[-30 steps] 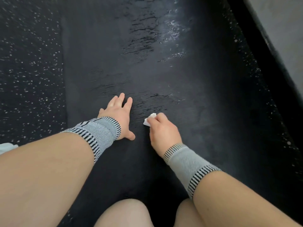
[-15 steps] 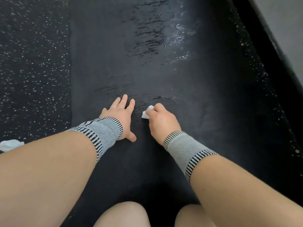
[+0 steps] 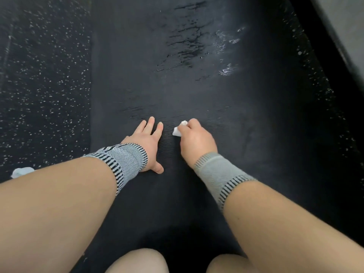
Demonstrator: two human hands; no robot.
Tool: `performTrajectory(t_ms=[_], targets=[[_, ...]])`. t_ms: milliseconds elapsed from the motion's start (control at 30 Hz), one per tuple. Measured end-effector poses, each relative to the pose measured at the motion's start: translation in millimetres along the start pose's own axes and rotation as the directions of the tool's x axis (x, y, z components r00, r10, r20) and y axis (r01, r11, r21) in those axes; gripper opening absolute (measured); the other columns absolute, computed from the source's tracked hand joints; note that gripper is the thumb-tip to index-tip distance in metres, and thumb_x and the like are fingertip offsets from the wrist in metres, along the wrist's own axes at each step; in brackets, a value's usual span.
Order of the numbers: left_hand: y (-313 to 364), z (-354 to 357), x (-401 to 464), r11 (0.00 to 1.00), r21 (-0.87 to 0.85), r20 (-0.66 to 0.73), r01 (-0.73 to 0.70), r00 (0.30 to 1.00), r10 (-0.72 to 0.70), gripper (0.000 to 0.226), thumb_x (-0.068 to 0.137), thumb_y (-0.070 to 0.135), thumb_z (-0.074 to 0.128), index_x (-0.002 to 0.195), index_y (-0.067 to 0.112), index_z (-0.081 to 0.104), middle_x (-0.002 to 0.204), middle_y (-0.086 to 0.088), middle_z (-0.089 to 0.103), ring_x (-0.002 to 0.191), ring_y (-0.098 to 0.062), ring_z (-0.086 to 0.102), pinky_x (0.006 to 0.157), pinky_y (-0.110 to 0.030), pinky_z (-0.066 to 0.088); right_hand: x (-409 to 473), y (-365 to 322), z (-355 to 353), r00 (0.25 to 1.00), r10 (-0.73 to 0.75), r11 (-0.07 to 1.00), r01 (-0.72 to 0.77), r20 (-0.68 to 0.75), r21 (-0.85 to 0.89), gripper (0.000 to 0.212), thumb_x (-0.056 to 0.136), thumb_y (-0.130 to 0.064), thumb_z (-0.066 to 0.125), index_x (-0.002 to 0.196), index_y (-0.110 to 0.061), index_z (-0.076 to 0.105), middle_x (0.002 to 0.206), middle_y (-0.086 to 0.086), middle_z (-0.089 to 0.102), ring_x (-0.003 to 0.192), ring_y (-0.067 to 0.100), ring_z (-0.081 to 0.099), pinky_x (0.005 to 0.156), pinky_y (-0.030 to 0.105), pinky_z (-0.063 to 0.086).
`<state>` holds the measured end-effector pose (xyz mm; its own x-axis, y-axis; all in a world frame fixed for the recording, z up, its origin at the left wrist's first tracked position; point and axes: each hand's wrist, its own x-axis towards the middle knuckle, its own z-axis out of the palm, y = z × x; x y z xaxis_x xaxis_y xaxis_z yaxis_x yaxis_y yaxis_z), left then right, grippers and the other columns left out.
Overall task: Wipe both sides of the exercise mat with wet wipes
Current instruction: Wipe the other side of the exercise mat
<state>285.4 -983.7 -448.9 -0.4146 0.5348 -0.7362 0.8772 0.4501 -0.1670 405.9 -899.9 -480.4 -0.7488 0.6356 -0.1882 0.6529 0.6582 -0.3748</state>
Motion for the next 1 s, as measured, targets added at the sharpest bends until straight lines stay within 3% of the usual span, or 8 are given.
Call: performTrajectory(t_ms=[267, 400, 500, 600, 667, 733, 900, 1000], targets=[[-3.3, 0.5, 0.6, 0.999, -0.009, -0.001, -0.038, 0.999, 0.038, 0.136, 0.069, 0.059, 0.080, 0.153, 0.024, -0.022, 0.158, -0.001, -0.031, 0.149, -0.021, -0.019, 0.120, -0.051, 0.015, 1.3, 72.5, -38.0, 0.805, 0.556, 0.830, -0.549, -0.205, 0.098, 0.033, 0.091, -0.017, 0.046, 0.122, -0.017, 0.057, 0.125, 0.008, 0.045, 0.099, 0.033, 0.058, 0.084, 0.034, 0.045], [-4.8, 2.4, 2.4, 0.999, -0.019, -0.012, -0.048, 0.999, 0.048, 0.137, 0.068, 0.058, 0.081, 0.152, 0.023, -0.022, 0.158, -0.001, -0.031, 0.149, -0.021, -0.019, 0.119, -0.048, 0.025, 15.3, 1.5, -8.5, 0.973, 0.217, 0.976, -0.215, -0.076, 0.032, 0.033, 0.088, -0.015, 0.049, 0.121, -0.019, 0.055, 0.121, 0.006, 0.046, 0.096, 0.031, 0.058, 0.078, 0.032, 0.044], [-7.2, 3.4, 3.0, 0.997, -0.038, -0.038, -0.066, 0.997, 0.064, 0.138, 0.067, 0.058, 0.082, 0.153, 0.023, -0.021, 0.159, -0.001, -0.029, 0.149, -0.021, -0.018, 0.118, -0.048, 0.026, 22.1, -16.0, 0.7, 0.997, -0.061, 0.997, 0.063, 0.056, -0.037, 0.035, 0.087, -0.014, 0.052, 0.121, -0.020, 0.054, 0.116, 0.004, 0.045, 0.093, 0.029, 0.057, 0.072, 0.031, 0.042], [-7.4, 4.3, 3.2, 0.996, -0.043, -0.034, -0.074, 0.997, 0.073, 0.138, 0.067, 0.058, 0.081, 0.153, 0.024, -0.021, 0.159, -0.001, -0.030, 0.149, -0.021, -0.018, 0.117, -0.049, 0.027, 21.0, 30.9, -16.2, 0.971, 0.214, 0.974, -0.220, -0.108, -0.044, 0.035, 0.090, -0.017, 0.047, 0.123, -0.023, 0.054, 0.119, 0.006, 0.046, 0.097, 0.032, 0.058, 0.076, 0.031, 0.043], [-8.5, 5.6, 3.7, 0.994, -0.066, -0.041, -0.082, 0.996, 0.080, 0.138, 0.066, 0.057, 0.082, 0.153, 0.025, -0.019, 0.159, 0.000, -0.029, 0.149, -0.022, -0.018, 0.117, -0.051, 0.025, 14.5, 61.2, -34.5, 0.801, 0.557, 0.830, -0.544, -0.218, 0.124, 0.034, 0.092, -0.018, 0.045, 0.124, -0.021, 0.056, 0.124, 0.009, 0.044, 0.102, 0.035, 0.057, 0.085, 0.035, 0.045], [-8.9, 6.3, 4.0, 0.992, -0.089, -0.048, -0.084, 0.996, 0.080, 0.138, 0.066, 0.056, 0.083, 0.154, 0.025, -0.018, 0.159, 0.000, -0.029, 0.149, -0.021, -0.018, 0.117, -0.053, 0.025, 13.7, 63.8, -37.3, 0.691, 0.686, 0.727, -0.662, -0.226, 0.183, 0.034, 0.091, -0.015, 0.044, 0.123, -0.020, 0.056, 0.127, 0.009, 0.043, 0.104, 0.035, 0.056, 0.088, 0.036, 0.044], [-10.1, 7.6, 2.6, 0.990, -0.101, -0.066, -0.097, 0.994, 0.091, 0.136, 0.066, 0.055, 0.083, 0.154, 0.024, -0.017, 0.160, 0.000, -0.028, 0.149, -0.021, -0.018, 0.117, -0.053, 0.025, 25.5, -7.8, -6.4, 0.939, 0.320, 0.947, -0.313, -0.123, 0.073, 0.034, 0.087, -0.011, 0.049, 0.119, -0.020, 0.055, 0.122, 0.007, 0.045, 0.099, 0.031, 0.057, 0.082, 0.032, 0.044], [-12.0, 8.0, 2.8, 0.987, -0.119, -0.078, -0.112, 0.992, 0.103, 0.136, 0.066, 0.055, 0.083, 0.155, 0.024, -0.015, 0.160, 0.000, -0.027, 0.149, -0.021, -0.017, 0.117, -0.053, 0.024, 27.7, -20.9, 1.6, 0.998, 0.055, 0.998, -0.055, -0.010, -0.019, 0.041, 0.088, -0.013, 0.050, 0.128, -0.024, 0.052, 0.120, 0.004, 0.045, 0.096, 0.029, 0.056, 0.083, 0.034, 0.045]])
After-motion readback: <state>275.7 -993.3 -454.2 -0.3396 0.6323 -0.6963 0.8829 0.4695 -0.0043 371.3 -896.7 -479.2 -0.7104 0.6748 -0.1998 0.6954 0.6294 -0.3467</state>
